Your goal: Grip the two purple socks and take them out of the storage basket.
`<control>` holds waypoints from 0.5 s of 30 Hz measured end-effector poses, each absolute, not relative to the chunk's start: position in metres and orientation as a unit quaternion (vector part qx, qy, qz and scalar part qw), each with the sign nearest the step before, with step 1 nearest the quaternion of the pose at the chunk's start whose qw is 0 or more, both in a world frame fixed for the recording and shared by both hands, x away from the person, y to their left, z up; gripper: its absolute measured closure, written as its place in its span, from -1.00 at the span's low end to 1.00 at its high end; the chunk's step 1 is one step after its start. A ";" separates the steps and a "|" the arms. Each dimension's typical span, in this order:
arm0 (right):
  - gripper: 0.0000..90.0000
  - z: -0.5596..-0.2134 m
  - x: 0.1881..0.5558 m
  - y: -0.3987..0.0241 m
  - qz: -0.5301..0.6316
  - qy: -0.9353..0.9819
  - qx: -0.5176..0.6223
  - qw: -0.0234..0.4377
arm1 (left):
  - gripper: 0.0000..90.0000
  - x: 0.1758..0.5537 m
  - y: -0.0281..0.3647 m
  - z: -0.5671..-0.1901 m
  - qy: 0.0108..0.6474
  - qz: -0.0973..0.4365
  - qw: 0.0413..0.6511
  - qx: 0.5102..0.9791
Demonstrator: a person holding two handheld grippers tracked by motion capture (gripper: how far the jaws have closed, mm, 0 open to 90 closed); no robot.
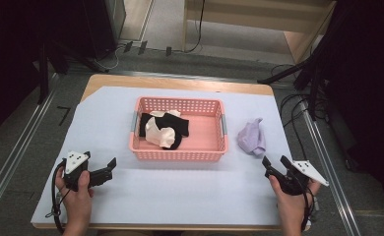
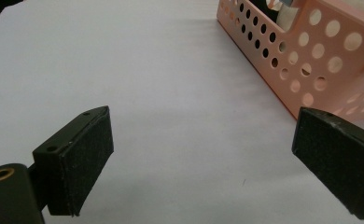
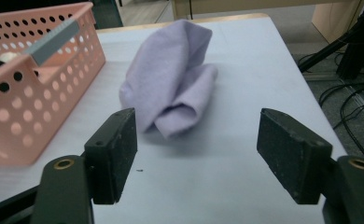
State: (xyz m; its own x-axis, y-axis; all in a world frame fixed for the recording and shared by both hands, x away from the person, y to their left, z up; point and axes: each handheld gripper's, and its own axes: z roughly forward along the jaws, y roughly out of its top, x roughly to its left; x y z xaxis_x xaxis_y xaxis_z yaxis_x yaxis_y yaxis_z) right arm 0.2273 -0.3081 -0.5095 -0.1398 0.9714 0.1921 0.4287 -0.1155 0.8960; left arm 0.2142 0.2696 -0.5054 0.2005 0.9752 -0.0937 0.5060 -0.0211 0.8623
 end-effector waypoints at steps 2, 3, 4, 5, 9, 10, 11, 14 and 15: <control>-0.42 -0.512 0.221 -0.316 0.460 0.602 0.583 0.293 | -0.86 0.214 0.270 -0.505 0.562 0.286 0.413 0.657; -0.43 -0.513 0.219 -0.318 0.459 0.602 0.585 0.292 | -0.86 0.214 0.270 -0.505 0.561 0.287 0.413 0.658; -0.44 -0.514 0.217 -0.322 0.458 0.605 0.581 0.294 | -0.86 0.214 0.269 -0.505 0.561 0.288 0.413 0.657; -0.44 -0.515 0.213 -0.324 0.454 0.604 0.586 0.292 | -0.86 0.214 0.269 -0.506 0.561 0.290 0.413 0.656; -0.46 -0.516 0.205 -0.336 0.449 0.606 0.585 0.298 | -0.86 0.213 0.269 -0.506 0.561 0.290 0.413 0.657; -0.46 -0.516 0.203 -0.339 0.448 0.606 0.585 0.300 | -0.86 0.213 0.269 -0.505 0.560 0.291 0.412 0.657; -0.46 -0.516 0.201 -0.342 0.446 0.605 0.586 0.301 | -0.86 0.213 0.269 -0.505 0.559 0.291 0.412 0.658; -0.47 -0.517 0.196 -0.349 0.442 0.607 0.585 0.307 | -0.86 0.213 0.268 -0.505 0.557 0.294 0.412 0.659; -0.47 -0.517 0.194 -0.352 0.441 0.607 0.583 0.311 | -0.85 0.213 0.268 -0.506 0.557 0.295 0.414 0.657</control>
